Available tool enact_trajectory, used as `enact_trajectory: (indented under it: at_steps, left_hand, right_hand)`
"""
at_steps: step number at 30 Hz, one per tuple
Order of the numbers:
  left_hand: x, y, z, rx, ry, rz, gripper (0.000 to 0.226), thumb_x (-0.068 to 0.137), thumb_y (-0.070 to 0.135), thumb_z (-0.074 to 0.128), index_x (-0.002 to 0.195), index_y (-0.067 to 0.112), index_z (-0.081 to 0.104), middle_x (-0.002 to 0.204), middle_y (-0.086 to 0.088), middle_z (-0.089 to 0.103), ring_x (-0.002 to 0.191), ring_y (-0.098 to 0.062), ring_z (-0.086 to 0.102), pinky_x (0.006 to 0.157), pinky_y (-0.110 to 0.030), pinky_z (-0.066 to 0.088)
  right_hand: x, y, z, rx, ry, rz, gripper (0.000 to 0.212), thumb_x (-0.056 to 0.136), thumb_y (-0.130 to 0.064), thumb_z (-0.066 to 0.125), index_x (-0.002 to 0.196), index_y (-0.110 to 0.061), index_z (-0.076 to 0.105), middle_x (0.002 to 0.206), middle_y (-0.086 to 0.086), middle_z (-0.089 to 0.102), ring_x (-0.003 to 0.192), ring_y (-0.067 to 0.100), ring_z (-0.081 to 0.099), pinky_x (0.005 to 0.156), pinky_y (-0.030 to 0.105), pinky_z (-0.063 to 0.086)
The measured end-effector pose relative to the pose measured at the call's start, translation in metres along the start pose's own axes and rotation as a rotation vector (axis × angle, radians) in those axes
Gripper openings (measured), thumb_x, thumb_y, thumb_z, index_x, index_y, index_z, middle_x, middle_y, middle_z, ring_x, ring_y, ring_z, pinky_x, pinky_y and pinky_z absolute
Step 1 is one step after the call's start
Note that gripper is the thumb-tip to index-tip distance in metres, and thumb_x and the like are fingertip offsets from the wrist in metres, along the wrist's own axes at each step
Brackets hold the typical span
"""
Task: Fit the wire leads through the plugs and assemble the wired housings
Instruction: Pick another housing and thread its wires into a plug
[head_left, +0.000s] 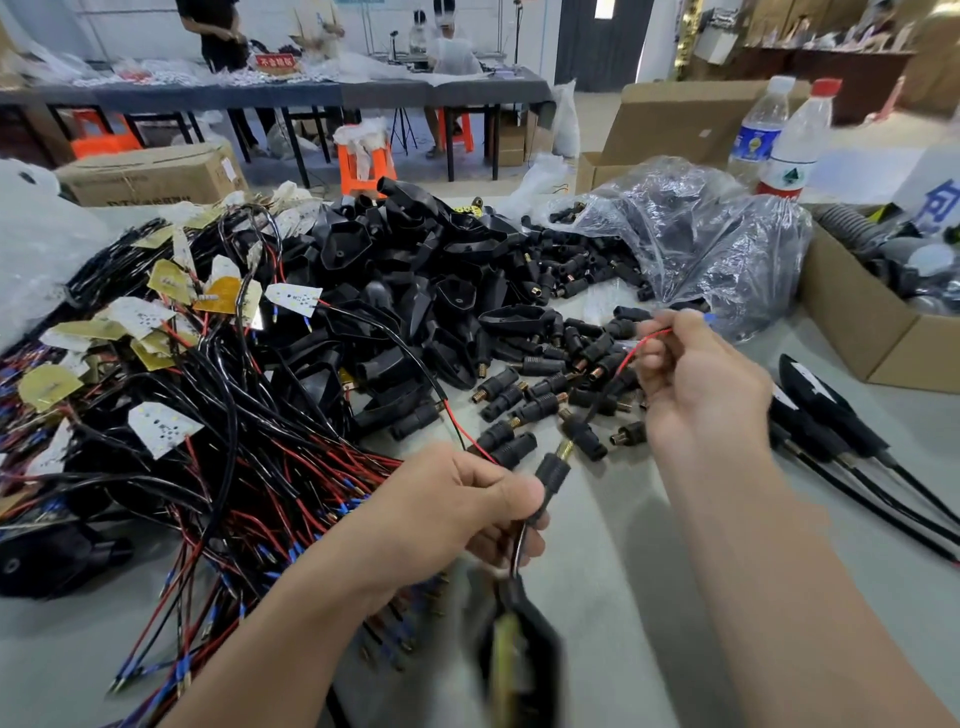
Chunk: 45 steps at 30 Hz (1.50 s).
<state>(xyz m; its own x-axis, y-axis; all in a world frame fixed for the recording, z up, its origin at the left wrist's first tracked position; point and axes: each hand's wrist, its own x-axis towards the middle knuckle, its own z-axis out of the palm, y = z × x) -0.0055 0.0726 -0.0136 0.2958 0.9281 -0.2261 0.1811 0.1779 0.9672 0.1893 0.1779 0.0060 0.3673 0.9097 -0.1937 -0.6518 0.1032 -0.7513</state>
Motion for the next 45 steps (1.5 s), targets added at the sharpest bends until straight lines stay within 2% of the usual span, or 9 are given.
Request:
enact_trajectory:
  at_steps: [4, 9, 14, 17, 19, 25, 30, 41, 45]
  left_hand:
    - [0.0, -0.003, -0.002, 0.098, 0.061, -0.01, 0.029, 0.091, 0.043, 0.071, 0.077, 0.02, 0.082, 0.084, -0.005, 0.08, 0.084, -0.02, 0.076, 0.089, -0.034, 0.059]
    - [0.003, -0.002, 0.0, -0.07, 0.12, -0.074, 0.03, 0.098, 0.029, 0.064, 0.081, 0.012, 0.082, 0.085, -0.013, 0.079, 0.075, -0.019, 0.074, 0.067, -0.024, 0.057]
    - [0.004, -0.007, -0.005, -0.215, 0.174, -0.049, 0.037, 0.104, 0.029, 0.055, 0.088, 0.01, 0.082, 0.09, -0.017, 0.078, 0.074, -0.021, 0.073, 0.067, -0.026, 0.057]
    - [0.008, -0.007, -0.006, -0.258, 0.225, -0.02, 0.031, 0.096, 0.034, 0.061, 0.088, 0.012, 0.083, 0.087, -0.017, 0.077, 0.07, -0.019, 0.072, 0.064, -0.027, 0.057]
    - [0.008, -0.007, -0.008, -0.32, 0.247, 0.017, 0.032, 0.083, 0.039, 0.067, 0.087, 0.011, 0.083, 0.085, -0.015, 0.076, 0.066, -0.017, 0.069, 0.061, -0.025, 0.056]
    - [0.003, 0.002, -0.017, -0.432, 0.218, 0.075, 0.051, 0.078, 0.028, 0.071, 0.126, 0.014, 0.069, 0.107, -0.009, 0.075, 0.089, -0.017, 0.073, 0.065, -0.028, 0.06]
    - [0.007, -0.001, -0.012, -0.486, 0.446, 0.091, 0.012, 0.099, 0.005, 0.061, 0.103, 0.014, 0.067, 0.101, -0.012, 0.072, 0.083, -0.026, 0.076, 0.06, -0.03, 0.06]
    - [0.008, -0.002, -0.013, -0.324, 0.654, 0.297, 0.018, 0.093, 0.043, 0.062, 0.086, 0.029, 0.069, 0.109, -0.017, 0.07, 0.093, -0.029, 0.074, 0.061, -0.033, 0.061]
    - [0.009, -0.003, -0.016, -0.393, 0.584, 0.229, 0.026, 0.102, 0.02, 0.06, 0.079, 0.024, 0.071, 0.109, -0.025, 0.065, 0.084, -0.024, 0.072, 0.064, -0.033, 0.062]
  right_hand:
    - [0.026, -0.013, -0.019, 0.059, 0.112, 0.002, 0.025, 0.101, -0.001, 0.054, 0.077, -0.005, 0.06, 0.076, 0.012, 0.06, 0.048, 0.009, 0.047, 0.046, 0.014, 0.041]
    - [0.028, -0.013, -0.025, 0.127, 0.078, 0.03, 0.027, 0.105, -0.012, 0.054, 0.081, -0.004, 0.062, 0.064, 0.008, 0.065, 0.05, 0.012, 0.056, 0.047, 0.017, 0.047]
    - [-0.005, 0.014, -0.006, -0.438, -0.5, 0.314, 0.042, 0.103, -0.041, 0.052, 0.099, -0.004, 0.072, 0.086, 0.011, 0.075, 0.054, 0.013, 0.058, 0.048, 0.02, 0.044]
    - [-0.023, 0.03, -0.001, -0.639, -0.862, 0.332, 0.025, 0.092, -0.028, 0.064, 0.1, -0.007, 0.075, 0.092, 0.01, 0.074, 0.059, 0.014, 0.055, 0.054, 0.022, 0.042]
    - [-0.027, 0.033, 0.0, -0.593, -0.938, 0.294, 0.014, 0.096, -0.014, 0.062, 0.094, -0.008, 0.075, 0.088, 0.01, 0.072, 0.059, 0.013, 0.053, 0.054, 0.02, 0.045]
    - [-0.02, 0.029, 0.003, -0.425, -0.631, 0.194, 0.02, 0.098, -0.008, 0.061, 0.08, -0.008, 0.069, 0.077, 0.015, 0.061, 0.053, 0.013, 0.05, 0.048, 0.019, 0.043]
    - [-0.017, 0.03, 0.0, -0.469, -0.508, 0.207, 0.016, 0.095, -0.016, 0.07, 0.081, -0.01, 0.07, 0.068, 0.009, 0.06, 0.052, 0.014, 0.047, 0.048, 0.02, 0.04]
    - [-0.024, 0.035, 0.006, -0.469, -0.498, 0.207, 0.02, 0.095, -0.019, 0.071, 0.081, -0.005, 0.069, 0.058, 0.003, 0.061, 0.046, 0.01, 0.05, 0.043, 0.017, 0.042]
    - [-0.025, 0.034, 0.005, -0.416, -0.507, 0.21, 0.019, 0.093, -0.013, 0.072, 0.074, -0.01, 0.072, 0.064, 0.005, 0.063, 0.049, 0.012, 0.052, 0.044, 0.018, 0.043]
